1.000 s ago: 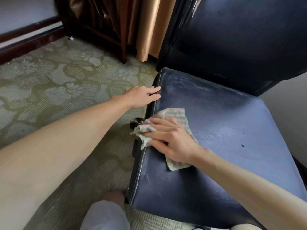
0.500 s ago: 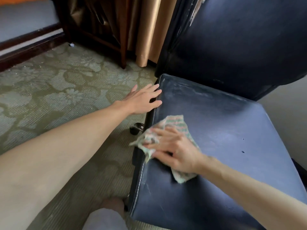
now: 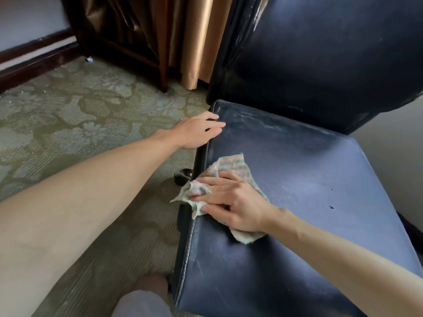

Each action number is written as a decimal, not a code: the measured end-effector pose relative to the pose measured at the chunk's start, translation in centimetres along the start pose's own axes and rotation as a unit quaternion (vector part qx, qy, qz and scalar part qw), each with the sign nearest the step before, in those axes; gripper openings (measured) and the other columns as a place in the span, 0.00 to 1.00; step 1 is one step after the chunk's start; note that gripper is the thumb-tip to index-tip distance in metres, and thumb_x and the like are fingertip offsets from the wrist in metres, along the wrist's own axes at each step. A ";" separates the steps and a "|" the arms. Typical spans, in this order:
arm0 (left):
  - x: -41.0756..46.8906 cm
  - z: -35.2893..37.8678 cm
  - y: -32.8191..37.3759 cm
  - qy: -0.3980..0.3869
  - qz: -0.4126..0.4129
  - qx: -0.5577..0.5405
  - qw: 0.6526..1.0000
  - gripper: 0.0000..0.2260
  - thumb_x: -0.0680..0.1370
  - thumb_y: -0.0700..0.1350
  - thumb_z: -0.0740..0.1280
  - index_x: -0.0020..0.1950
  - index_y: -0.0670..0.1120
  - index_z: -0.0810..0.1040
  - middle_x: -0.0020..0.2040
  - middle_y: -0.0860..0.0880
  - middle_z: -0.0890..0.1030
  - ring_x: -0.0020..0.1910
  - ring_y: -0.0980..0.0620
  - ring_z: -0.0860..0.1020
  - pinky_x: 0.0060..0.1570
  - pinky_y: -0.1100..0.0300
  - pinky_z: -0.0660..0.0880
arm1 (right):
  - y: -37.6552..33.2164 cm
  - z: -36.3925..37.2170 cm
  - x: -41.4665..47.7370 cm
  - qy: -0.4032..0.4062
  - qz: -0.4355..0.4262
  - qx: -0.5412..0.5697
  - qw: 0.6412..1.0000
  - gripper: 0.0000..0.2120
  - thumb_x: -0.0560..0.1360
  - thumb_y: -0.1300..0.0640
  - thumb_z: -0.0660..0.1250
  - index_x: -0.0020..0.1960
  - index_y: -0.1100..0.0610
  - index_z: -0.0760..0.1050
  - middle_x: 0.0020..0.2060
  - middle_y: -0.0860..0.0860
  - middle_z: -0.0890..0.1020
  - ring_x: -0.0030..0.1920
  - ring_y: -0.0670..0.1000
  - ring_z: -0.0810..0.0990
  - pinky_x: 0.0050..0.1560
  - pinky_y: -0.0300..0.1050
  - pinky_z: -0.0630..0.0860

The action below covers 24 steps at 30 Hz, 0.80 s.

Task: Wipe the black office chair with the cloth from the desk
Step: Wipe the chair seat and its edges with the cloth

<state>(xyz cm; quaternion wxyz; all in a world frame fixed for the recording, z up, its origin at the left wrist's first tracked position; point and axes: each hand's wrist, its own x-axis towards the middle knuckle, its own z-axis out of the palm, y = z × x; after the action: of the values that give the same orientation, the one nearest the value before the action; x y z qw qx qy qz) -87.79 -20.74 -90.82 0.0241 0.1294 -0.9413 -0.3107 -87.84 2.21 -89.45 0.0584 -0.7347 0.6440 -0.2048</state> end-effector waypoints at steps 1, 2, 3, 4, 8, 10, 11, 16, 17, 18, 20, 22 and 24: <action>0.1 -0.2 0.0 0.001 0.002 -0.006 1.000 0.18 0.82 0.59 0.54 0.70 0.62 0.71 0.74 0.63 0.62 0.72 0.54 0.64 0.71 0.48 0.60 | 0.4 -0.2 0.4 0.005 -0.001 0.006 1.000 0.07 0.78 0.58 0.67 0.49 0.57 0.84 0.54 0.51 0.84 0.64 0.50 0.77 0.59 0.55 0.69; 0.2 -0.4 0.0 0.004 0.006 -0.013 1.000 0.17 0.82 0.58 0.54 0.69 0.61 0.72 0.73 0.62 0.64 0.71 0.55 0.64 0.70 0.50 0.60 | 1.1 -0.4 0.9 0.012 0.009 0.011 1.000 0.07 0.78 0.59 0.67 0.49 0.57 0.84 0.56 0.52 0.83 0.63 0.51 0.77 0.58 0.56 0.70; 0.3 -0.6 0.1 0.010 0.010 -0.025 1.000 0.17 0.82 0.56 0.55 0.69 0.59 0.73 0.73 0.60 0.65 0.71 0.56 0.64 0.69 0.52 0.61 | 1.8 -0.6 1.3 0.024 0.030 0.015 0.999 0.07 0.78 0.59 0.67 0.50 0.57 0.84 0.57 0.53 0.82 0.63 0.52 0.77 0.58 0.56 0.71; 0.5 -0.8 0.2 0.023 0.011 -0.041 0.999 0.17 0.83 0.54 0.56 0.69 0.56 0.73 0.72 0.59 0.67 0.70 0.56 0.65 0.68 0.55 0.61 | 2.8 -0.9 1.7 0.040 0.059 0.018 0.997 0.07 0.78 0.60 0.67 0.52 0.57 0.84 0.59 0.54 0.82 0.64 0.52 0.77 0.59 0.57 0.71; 1.6 -1.1 0.0 0.100 -0.072 -0.120 0.985 0.20 0.83 0.49 0.56 0.75 0.48 0.67 0.74 0.50 0.67 0.72 0.50 0.66 0.67 0.57 0.61 | 6.8 -2.2 3.2 0.073 0.155 -0.014 0.985 0.11 0.80 0.57 0.64 0.57 0.56 0.82 0.59 0.52 0.81 0.61 0.53 0.77 0.61 0.53 0.72; 2.2 -1.4 -0.1 0.096 -0.116 -0.144 0.978 0.18 0.82 0.46 0.56 0.73 0.48 0.69 0.71 0.48 0.71 0.71 0.49 0.67 0.67 0.57 0.61 | 8.6 -2.6 4.7 0.072 0.184 -0.029 0.980 0.12 0.81 0.55 0.62 0.60 0.55 0.81 0.59 0.52 0.80 0.62 0.53 0.75 0.62 0.52 0.71; 2.5 -1.5 0.0 0.091 -0.122 -0.151 0.977 0.16 0.82 0.43 0.57 0.68 0.49 0.74 0.65 0.49 0.75 0.66 0.49 0.70 0.63 0.58 0.63 | 9.5 -2.7 5.6 0.068 0.203 -0.031 0.976 0.13 0.81 0.54 0.62 0.61 0.54 0.80 0.61 0.51 0.79 0.63 0.53 0.75 0.62 0.51 0.70; 3.7 -2.6 0.2 0.068 -0.149 -0.120 0.979 0.12 0.78 0.37 0.60 0.52 0.44 0.83 0.52 0.45 0.82 0.54 0.45 0.77 0.51 0.56 0.69 | 13.8 -3.0 9.6 0.048 0.284 -0.035 0.957 0.15 0.82 0.49 0.58 0.63 0.48 0.79 0.66 0.49 0.76 0.62 0.58 0.75 0.61 0.51 0.71; 3.8 -2.9 0.2 0.054 -0.151 -0.117 0.980 0.12 0.78 0.37 0.60 0.52 0.43 0.83 0.53 0.44 0.82 0.55 0.44 0.77 0.53 0.54 0.70 | 14.5 -3.1 10.1 0.052 0.294 -0.036 0.954 0.15 0.82 0.48 0.58 0.63 0.48 0.79 0.66 0.49 0.76 0.62 0.58 0.75 0.61 0.52 0.71; 3.9 -3.2 0.3 0.042 -0.153 -0.125 0.979 0.12 0.78 0.37 0.60 0.53 0.44 0.83 0.54 0.44 0.82 0.57 0.45 0.77 0.55 0.55 0.71 | 15.2 -3.2 10.6 0.057 0.305 -0.036 0.950 0.15 0.82 0.48 0.57 0.63 0.47 0.78 0.68 0.49 0.75 0.63 0.58 0.74 0.62 0.52 0.71; 3.9 -3.5 0.7 0.026 -0.159 -0.143 0.977 0.14 0.77 0.38 0.62 0.60 0.45 0.81 0.61 0.47 0.79 0.63 0.48 0.74 0.56 0.61 0.66 | 16.4 -3.3 11.2 0.071 0.334 -0.036 0.939 0.16 0.82 0.48 0.56 0.65 0.46 0.77 0.70 0.49 0.73 0.65 0.58 0.73 0.63 0.53 0.70; 4.2 -3.5 1.2 0.011 -0.152 -0.137 0.979 0.16 0.77 0.40 0.64 0.63 0.45 0.79 0.63 0.48 0.77 0.65 0.50 0.71 0.55 0.64 0.61 | 17.1 -3.4 11.4 0.092 0.359 -0.050 0.928 0.16 0.82 0.49 0.55 0.66 0.46 0.76 0.67 0.51 0.75 0.63 0.58 0.74 0.61 0.53 0.71; 4.6 -3.5 1.5 -0.010 -0.148 -0.142 0.979 0.15 0.75 0.45 0.67 0.62 0.46 0.79 0.61 0.47 0.77 0.64 0.49 0.71 0.54 0.62 0.63 | 17.4 -3.6 11.3 0.106 0.374 -0.064 0.919 0.16 0.83 0.50 0.54 0.64 0.47 0.77 0.63 0.52 0.78 0.60 0.58 0.76 0.58 0.52 0.72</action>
<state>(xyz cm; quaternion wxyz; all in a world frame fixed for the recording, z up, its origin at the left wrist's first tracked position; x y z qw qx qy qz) -92.13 -22.77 -87.30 -0.0132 0.2593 -0.8582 -0.4428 -104.25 -10.93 -89.66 0.0150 -0.4162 0.8861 -0.2033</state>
